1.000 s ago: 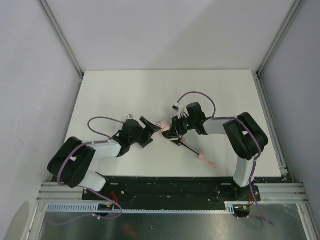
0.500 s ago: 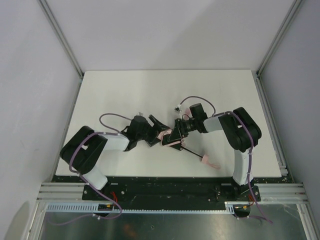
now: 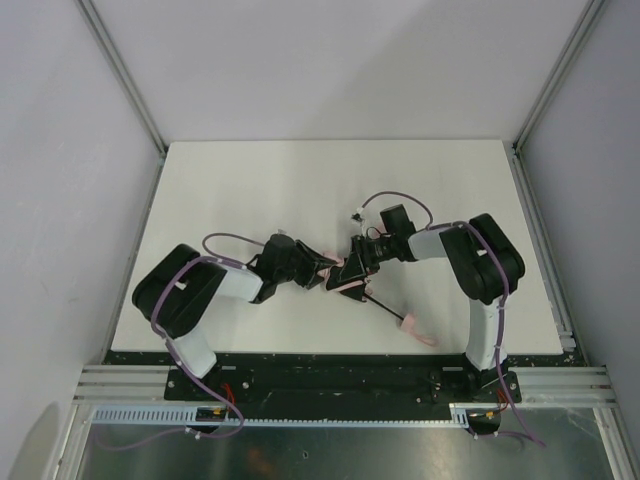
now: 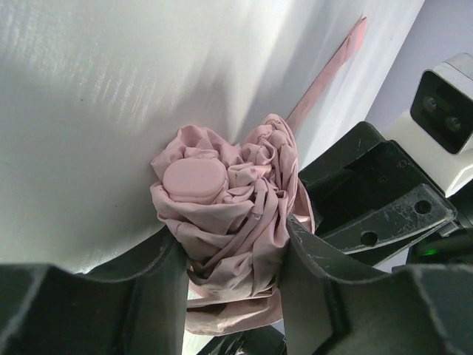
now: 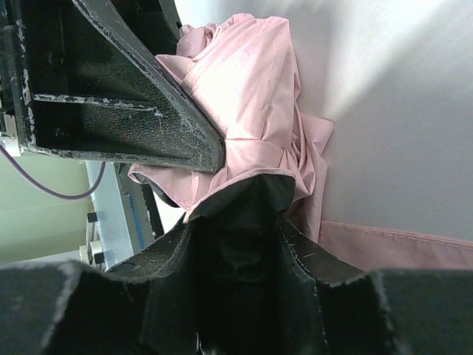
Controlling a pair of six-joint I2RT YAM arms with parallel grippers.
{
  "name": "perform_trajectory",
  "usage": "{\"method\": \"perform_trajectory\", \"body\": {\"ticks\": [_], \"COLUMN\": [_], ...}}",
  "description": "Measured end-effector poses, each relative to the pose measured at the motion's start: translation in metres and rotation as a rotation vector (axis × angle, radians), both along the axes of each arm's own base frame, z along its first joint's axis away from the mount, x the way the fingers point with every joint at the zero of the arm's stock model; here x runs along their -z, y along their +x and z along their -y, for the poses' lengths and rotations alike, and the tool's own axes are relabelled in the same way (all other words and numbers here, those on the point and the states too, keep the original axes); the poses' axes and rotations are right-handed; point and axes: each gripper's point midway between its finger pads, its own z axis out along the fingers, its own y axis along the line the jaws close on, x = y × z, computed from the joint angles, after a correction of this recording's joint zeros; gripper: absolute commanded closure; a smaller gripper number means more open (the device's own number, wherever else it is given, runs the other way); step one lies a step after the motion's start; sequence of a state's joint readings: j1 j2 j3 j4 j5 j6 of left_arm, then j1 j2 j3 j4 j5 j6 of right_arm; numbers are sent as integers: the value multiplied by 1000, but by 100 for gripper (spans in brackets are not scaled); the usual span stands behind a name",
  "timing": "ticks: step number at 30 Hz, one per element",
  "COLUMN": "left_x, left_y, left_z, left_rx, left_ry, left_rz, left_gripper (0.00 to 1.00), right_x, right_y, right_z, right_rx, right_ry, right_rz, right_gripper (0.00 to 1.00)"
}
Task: Put away the umbrella
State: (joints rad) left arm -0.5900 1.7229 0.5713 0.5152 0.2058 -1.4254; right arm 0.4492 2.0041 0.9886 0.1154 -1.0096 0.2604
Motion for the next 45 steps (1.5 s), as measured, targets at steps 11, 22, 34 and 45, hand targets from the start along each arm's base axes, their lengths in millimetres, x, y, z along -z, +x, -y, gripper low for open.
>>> {"method": "perform_trajectory", "body": {"ticks": [11, 22, 34, 45], "left_x": [0, 1, 1, 1], "left_y": [1, 1, 1, 5], "left_z": [1, 2, 2, -2], "left_rx": [-4, -2, -2, -25], "left_ry": [8, 16, 16, 16], "left_rz": [16, 23, 23, 19], "left_gripper": [84, 84, 85, 83], "right_x": [-14, -94, -50, 1], "right_y": [11, 32, -2, 8], "right_z": [5, 21, -12, -4], "right_rx": [73, 213, 62, 31], "right_ry": [-175, -419, -740, -902], "right_rz": [41, 479, 832, 893], "right_gripper": [25, 16, 23, 75]}}
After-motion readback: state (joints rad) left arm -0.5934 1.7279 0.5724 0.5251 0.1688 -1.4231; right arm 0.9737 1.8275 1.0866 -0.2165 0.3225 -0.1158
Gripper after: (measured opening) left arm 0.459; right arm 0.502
